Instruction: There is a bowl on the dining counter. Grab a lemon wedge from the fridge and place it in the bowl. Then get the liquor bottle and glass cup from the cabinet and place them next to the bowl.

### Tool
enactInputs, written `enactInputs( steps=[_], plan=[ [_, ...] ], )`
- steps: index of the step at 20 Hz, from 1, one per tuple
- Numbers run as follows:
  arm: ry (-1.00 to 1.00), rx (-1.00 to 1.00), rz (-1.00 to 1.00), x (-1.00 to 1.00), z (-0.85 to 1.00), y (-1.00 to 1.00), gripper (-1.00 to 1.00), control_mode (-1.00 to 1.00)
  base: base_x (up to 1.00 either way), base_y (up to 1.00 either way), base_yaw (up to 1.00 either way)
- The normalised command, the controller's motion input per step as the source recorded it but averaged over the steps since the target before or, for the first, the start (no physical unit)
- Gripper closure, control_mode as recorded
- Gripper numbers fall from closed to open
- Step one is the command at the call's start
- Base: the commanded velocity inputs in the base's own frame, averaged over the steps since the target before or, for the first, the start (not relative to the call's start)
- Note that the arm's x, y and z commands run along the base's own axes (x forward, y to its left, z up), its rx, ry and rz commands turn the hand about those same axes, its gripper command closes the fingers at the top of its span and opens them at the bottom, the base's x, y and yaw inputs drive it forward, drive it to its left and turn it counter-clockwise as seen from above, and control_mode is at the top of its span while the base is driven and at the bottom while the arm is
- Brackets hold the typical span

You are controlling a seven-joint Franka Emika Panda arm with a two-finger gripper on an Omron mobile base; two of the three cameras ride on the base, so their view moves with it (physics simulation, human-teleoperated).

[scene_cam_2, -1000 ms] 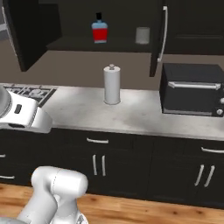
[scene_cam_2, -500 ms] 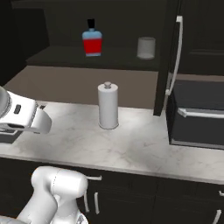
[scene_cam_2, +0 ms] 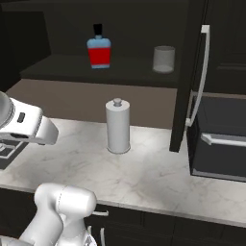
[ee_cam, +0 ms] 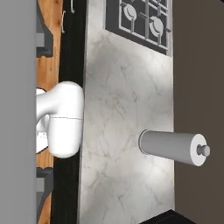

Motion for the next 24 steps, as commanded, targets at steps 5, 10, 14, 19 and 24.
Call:
enactInputs(
  steps=[5, 10, 14, 19, 24],
  plan=[
    [-0.16, 0.0, 0.0, -0.33, 0.46, -0.08, -1.0, -1.0, 0.0, 0.0, 0.0],
    [-0.28, 0.0, 0.0, -0.03, 0.72, 0.0, -1.0, -1.0, 0.0, 0.0, 0.0],
    [-0.07, 0.0, 0.0, 0.59, 0.43, 0.0, -1.0, -1.0, 0.0, 0.0, 0.0],
    [0.0, 0.0, 0.0, 0.83, 0.1, 0.02, -1.0, -1.0, 0.0, 0.0, 0.0],
    [-0.01, 0.0, 0.0, 0.67, 0.0, 0.12, -1.0, -1.0, 0.0, 0.0, 0.0]
  ],
)
